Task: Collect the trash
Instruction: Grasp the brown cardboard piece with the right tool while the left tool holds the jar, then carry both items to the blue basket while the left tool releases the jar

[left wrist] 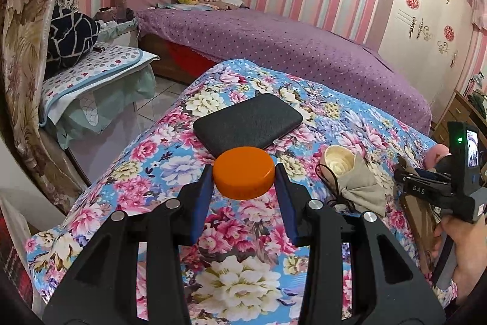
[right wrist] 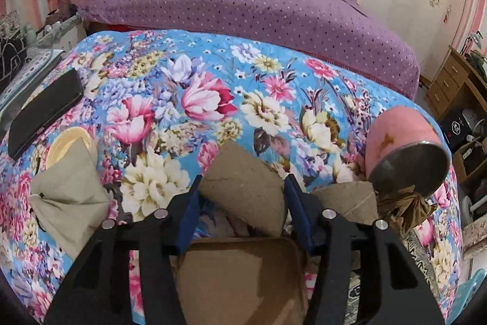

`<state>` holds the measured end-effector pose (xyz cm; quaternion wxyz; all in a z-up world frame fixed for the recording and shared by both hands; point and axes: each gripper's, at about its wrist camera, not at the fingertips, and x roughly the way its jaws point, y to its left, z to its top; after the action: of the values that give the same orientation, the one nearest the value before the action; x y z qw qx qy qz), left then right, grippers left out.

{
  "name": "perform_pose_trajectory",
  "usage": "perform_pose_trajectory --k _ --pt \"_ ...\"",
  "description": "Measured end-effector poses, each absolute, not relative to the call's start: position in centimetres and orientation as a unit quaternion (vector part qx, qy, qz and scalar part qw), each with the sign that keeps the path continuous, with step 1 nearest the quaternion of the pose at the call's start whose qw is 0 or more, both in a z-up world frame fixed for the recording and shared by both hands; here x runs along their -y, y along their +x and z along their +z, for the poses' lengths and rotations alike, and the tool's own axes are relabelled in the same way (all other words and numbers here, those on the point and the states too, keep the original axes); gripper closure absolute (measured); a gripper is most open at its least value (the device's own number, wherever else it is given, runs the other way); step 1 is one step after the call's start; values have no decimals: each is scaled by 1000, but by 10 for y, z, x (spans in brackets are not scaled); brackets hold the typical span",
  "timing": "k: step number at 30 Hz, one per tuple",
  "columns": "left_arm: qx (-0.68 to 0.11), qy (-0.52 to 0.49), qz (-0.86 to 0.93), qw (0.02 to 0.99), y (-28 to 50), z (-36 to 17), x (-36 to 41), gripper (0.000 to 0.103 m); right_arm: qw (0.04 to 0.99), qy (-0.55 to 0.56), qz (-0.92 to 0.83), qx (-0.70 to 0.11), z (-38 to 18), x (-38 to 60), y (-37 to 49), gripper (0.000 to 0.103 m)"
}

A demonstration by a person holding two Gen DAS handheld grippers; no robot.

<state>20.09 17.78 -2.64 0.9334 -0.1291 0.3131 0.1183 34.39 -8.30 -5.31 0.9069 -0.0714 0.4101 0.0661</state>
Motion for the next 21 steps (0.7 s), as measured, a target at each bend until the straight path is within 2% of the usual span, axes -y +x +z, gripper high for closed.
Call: perform_pose_trajectory --k 8,21 --pt "-308 -135 106 936 196 -21 -165 64 923 -69 104 -363 -22 94 309 52" --pt "-300 -114 34 947 184 -9 -84 64 942 -67 90 -317 20 171 220 52"
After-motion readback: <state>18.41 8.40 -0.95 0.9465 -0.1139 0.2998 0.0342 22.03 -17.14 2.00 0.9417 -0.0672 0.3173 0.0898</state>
